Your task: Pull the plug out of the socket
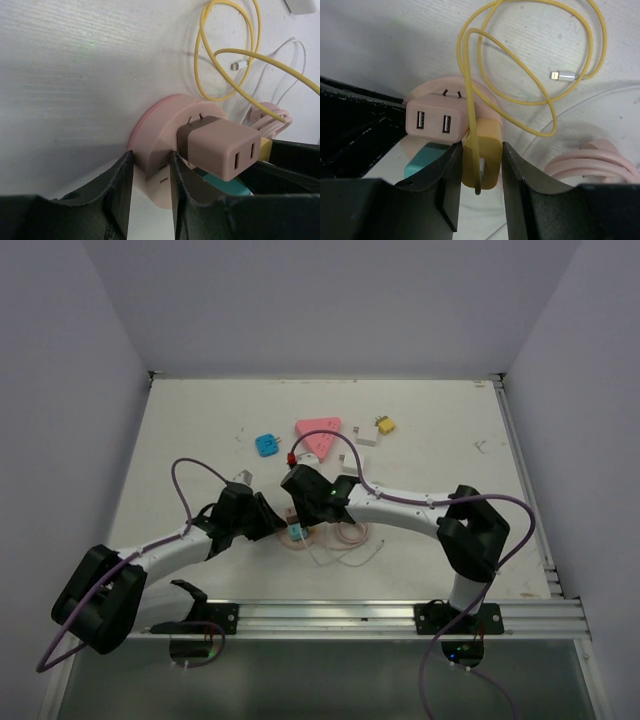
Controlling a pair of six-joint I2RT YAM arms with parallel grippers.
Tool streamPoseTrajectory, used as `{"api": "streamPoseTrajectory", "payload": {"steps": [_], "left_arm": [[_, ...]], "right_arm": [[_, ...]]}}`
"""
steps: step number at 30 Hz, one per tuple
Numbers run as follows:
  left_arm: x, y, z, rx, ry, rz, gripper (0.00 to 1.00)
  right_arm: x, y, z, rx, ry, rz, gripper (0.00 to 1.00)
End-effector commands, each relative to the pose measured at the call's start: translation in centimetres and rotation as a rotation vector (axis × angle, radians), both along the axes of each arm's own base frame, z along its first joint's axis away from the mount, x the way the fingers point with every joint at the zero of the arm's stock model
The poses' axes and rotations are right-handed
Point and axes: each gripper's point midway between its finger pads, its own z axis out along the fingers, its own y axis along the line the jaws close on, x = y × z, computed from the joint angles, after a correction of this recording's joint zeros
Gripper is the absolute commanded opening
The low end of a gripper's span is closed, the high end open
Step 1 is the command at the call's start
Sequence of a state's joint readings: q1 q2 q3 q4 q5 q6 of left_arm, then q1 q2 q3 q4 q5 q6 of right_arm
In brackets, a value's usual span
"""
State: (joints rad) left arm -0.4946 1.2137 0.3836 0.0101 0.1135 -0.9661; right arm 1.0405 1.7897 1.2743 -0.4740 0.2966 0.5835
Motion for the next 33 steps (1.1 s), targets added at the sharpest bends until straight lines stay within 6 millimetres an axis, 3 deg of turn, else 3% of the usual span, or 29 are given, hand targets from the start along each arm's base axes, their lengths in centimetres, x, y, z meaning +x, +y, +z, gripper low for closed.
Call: {"api": "streamPoseTrajectory", "payload": {"steps": [1,12,15,17,22,29,33], "left_arm": [[-3.4,3.7,-4.8,0.235,0.153,0.051,0.2],[-5.0,2.6,-6.4,0.342,0.234,-0.005,0.13],[-4.5,2.1,-5.7,0.342,0.212,-0.018,0.14],[-4.1,1.5,-4.7,0.318,0.177,-0.026,0.17],[-3.3,1.1,-1.9,0.268,0.085,-0.03,0.39],[-2.6,-0.2,2.8,0.189,-0.069,-0.123,0.61],[-3.2,-0.8,4.0,0.173,-0.091,-0.212,0.68]], "right_arm": [[-1.3,-1.5,-0.3,-0.109,0.058,0.005,0.0],[0.1,0.9,3.1,0.023,0.011,-0.015,0.0],[0.0,1.9,2.7,0.045,0.024,0.063,0.0],[-0.4,2.6,2.1,0.045,0.032,0.176,0.0],[-1.0,2.0,0.1,-0.047,0.048,0.4,0.0],[-1.6,1.9,-0.7,-0.058,0.113,0.743,0.0],[-0.9,1.6,-0.7,-0.091,0.122,0.865,0.05]]}}
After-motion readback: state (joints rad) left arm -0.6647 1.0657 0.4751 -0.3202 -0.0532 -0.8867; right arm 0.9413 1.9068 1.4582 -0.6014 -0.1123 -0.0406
